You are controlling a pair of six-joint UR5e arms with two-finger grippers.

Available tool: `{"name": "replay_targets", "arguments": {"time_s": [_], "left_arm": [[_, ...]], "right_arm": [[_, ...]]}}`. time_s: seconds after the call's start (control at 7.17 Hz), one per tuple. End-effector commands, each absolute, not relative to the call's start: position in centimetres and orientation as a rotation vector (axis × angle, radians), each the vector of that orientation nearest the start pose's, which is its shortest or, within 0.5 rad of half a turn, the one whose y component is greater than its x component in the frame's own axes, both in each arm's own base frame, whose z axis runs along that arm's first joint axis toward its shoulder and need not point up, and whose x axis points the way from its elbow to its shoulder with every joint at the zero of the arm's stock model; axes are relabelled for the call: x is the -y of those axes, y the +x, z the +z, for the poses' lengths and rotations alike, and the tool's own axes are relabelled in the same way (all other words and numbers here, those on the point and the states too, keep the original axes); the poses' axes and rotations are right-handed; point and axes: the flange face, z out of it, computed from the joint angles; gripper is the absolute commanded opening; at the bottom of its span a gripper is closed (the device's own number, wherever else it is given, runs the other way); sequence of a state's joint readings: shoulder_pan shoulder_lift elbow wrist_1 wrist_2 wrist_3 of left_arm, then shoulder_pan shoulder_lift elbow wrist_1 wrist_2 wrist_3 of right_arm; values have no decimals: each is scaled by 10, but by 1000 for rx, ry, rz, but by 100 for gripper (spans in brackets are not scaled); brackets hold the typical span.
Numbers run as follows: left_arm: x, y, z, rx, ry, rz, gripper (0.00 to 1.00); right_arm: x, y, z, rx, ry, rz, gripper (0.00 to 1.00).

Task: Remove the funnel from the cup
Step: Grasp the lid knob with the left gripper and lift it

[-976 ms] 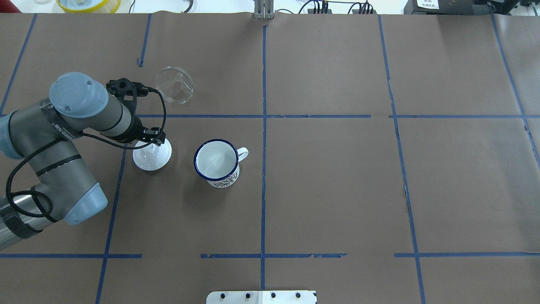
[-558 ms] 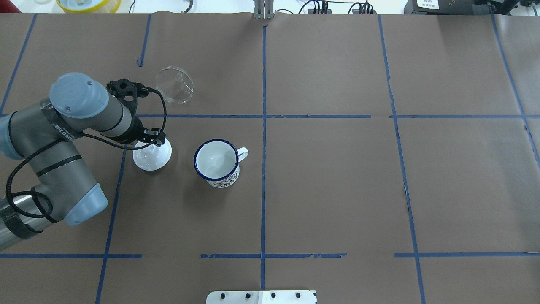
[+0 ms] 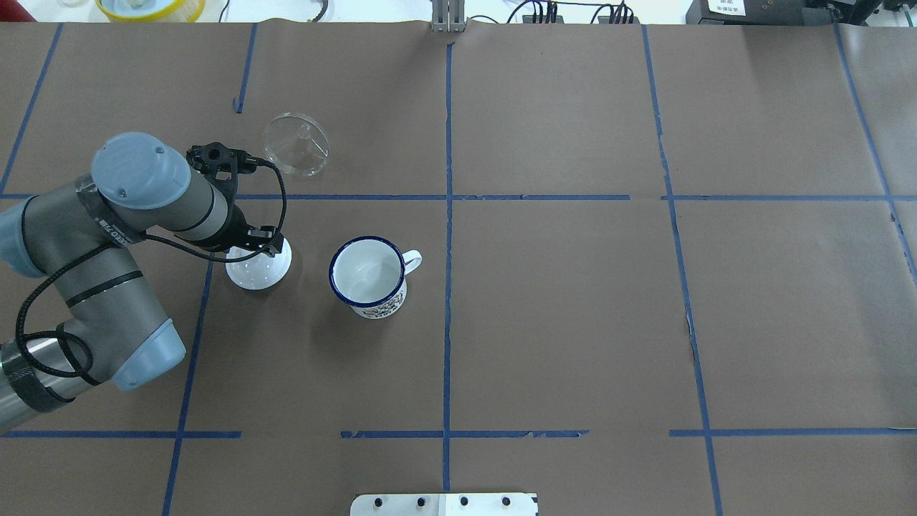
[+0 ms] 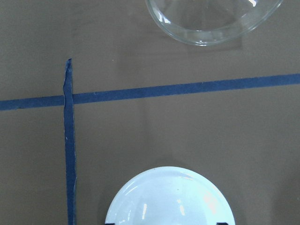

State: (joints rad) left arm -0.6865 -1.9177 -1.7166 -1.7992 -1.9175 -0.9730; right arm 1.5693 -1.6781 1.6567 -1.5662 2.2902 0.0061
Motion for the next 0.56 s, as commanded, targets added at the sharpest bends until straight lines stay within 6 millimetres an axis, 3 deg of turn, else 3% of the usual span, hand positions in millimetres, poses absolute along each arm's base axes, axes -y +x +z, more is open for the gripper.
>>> {"name": "replay_targets", "arguments": {"time_s": [0.0, 0.14, 0.42], "left_arm": [[471, 425, 382, -770, 159, 46, 66], [471, 424, 381, -771, 160, 47, 56], [471, 423, 382, -768, 157, 44, 25]], "right_arm": [[445, 67, 670, 719, -19, 10, 100], [445, 67, 670, 719, -19, 10, 100], [446, 67, 669, 719, -17, 10, 100]]}}
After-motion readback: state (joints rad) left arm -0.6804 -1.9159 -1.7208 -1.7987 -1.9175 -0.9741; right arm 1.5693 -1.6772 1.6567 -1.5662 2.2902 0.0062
